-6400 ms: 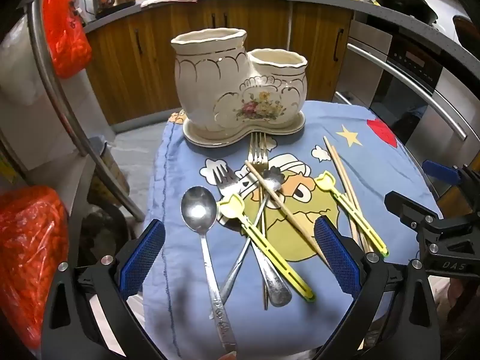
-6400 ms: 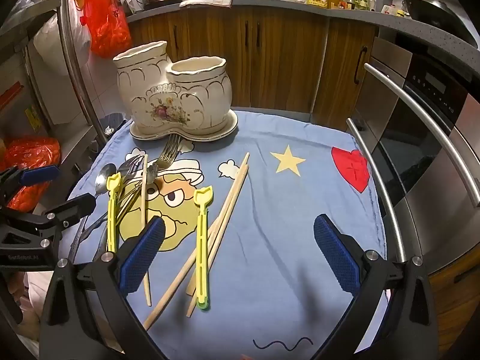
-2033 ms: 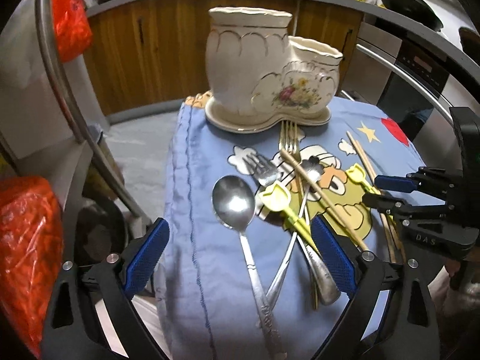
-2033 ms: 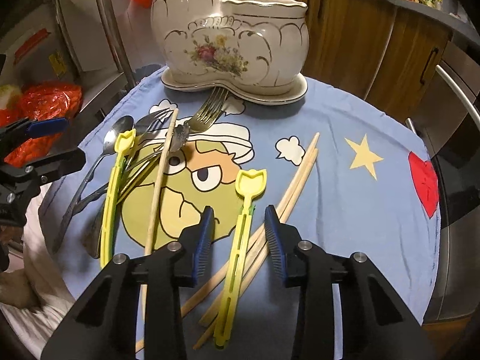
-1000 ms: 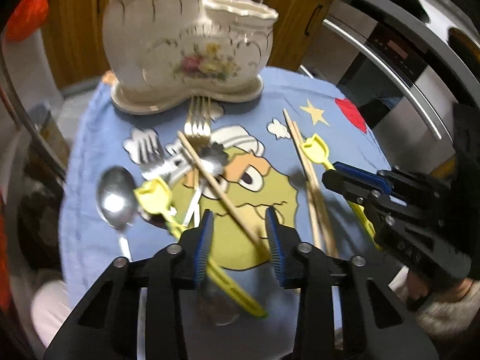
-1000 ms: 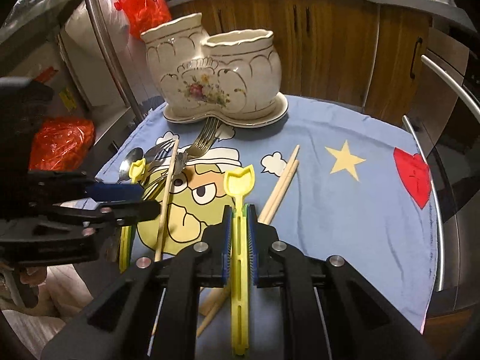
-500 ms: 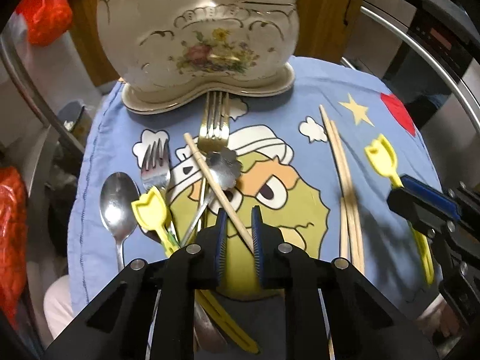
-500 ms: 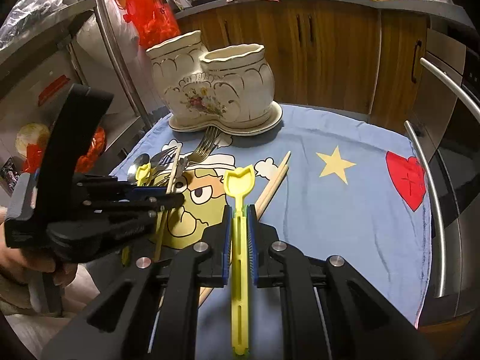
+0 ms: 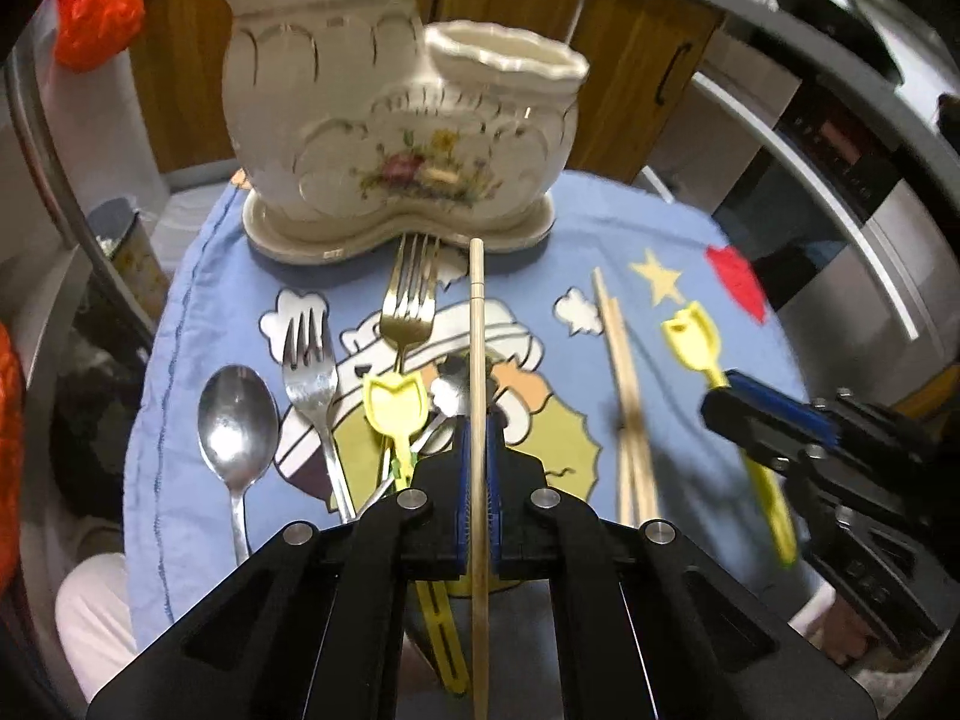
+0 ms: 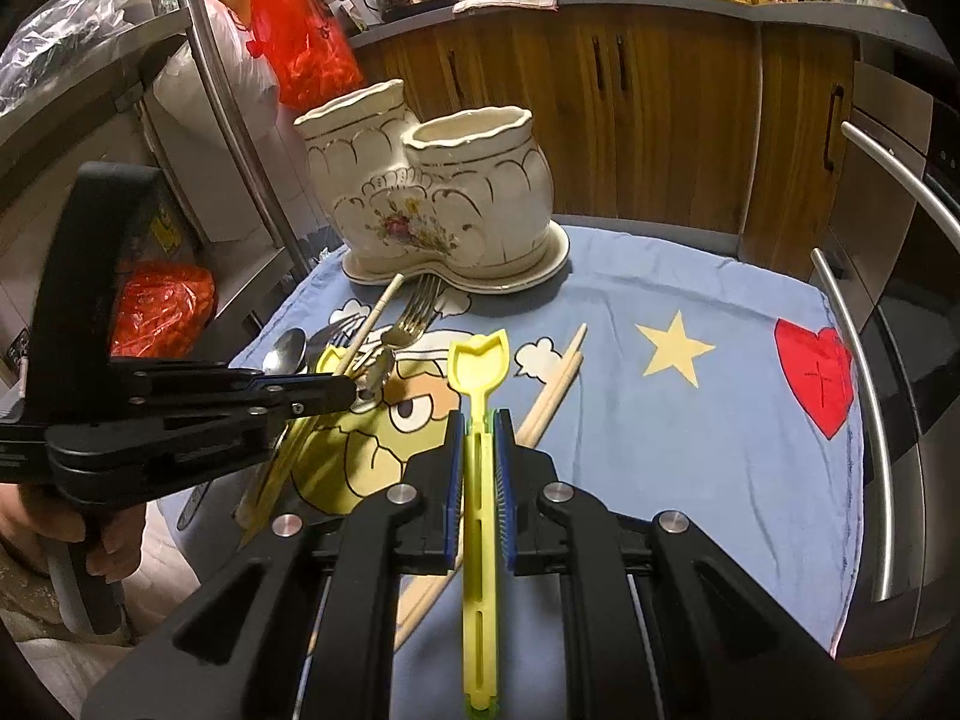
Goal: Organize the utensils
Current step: 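Lower the left tool onto a wooden chopstick and close it, then lift the chopstick with the left tool while the right tool carries the yellow spoon to the holder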
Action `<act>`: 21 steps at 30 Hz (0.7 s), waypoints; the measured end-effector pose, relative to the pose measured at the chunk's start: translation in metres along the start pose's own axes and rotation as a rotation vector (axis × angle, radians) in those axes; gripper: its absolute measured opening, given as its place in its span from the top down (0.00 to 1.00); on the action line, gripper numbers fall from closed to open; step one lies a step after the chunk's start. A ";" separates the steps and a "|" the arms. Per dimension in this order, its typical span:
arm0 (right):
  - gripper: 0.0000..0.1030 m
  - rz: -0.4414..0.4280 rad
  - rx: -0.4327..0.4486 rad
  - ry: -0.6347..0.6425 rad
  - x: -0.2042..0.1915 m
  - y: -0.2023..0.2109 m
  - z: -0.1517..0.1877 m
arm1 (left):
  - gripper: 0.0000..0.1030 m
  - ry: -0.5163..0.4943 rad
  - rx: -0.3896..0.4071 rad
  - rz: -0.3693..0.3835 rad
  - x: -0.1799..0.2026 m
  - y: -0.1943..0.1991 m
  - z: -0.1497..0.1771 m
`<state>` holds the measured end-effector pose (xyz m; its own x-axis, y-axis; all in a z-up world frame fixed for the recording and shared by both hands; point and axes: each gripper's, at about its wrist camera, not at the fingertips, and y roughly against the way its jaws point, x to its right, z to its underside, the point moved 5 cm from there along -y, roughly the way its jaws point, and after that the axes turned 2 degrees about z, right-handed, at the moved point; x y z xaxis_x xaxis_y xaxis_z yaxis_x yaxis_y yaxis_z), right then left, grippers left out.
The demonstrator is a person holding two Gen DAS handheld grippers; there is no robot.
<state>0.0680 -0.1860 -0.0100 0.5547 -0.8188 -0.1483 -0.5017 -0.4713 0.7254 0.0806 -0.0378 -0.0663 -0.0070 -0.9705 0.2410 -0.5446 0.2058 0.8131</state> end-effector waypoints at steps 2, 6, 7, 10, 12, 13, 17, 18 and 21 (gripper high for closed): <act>0.90 -0.001 0.005 0.000 -0.001 0.001 -0.007 | 0.95 -0.010 0.040 0.029 0.000 0.012 -0.005; 0.90 0.002 0.047 0.018 -0.006 0.006 -0.029 | 0.95 -0.040 0.122 0.087 0.002 0.039 -0.019; 0.90 0.005 0.064 0.027 -0.008 0.007 -0.037 | 0.95 -0.050 0.149 0.099 0.002 0.047 -0.024; 0.90 0.002 0.115 0.045 -0.013 0.010 -0.061 | 0.95 -0.084 0.227 0.109 0.001 0.070 -0.039; 0.90 -0.006 0.145 0.042 -0.014 0.010 -0.077 | 0.95 -0.103 0.269 0.116 -0.001 0.083 -0.051; 0.90 -0.017 0.165 0.029 -0.014 0.011 -0.089 | 0.95 -0.113 0.303 0.119 -0.002 0.091 -0.060; 0.90 -0.061 0.227 -0.021 -0.011 0.012 -0.125 | 0.95 -0.156 0.416 0.120 -0.011 0.117 -0.092; 0.90 -0.066 0.244 -0.031 -0.009 0.012 -0.135 | 0.95 -0.161 0.438 0.112 -0.013 0.121 -0.100; 0.90 -0.071 0.293 -0.047 -0.008 0.008 -0.158 | 0.95 -0.166 0.491 0.121 -0.020 0.129 -0.129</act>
<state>0.1649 -0.1314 0.1031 0.5674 -0.7914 -0.2275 -0.6365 -0.5968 0.4885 0.1189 0.0244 0.1016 -0.2050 -0.9585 0.1983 -0.8598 0.2731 0.4314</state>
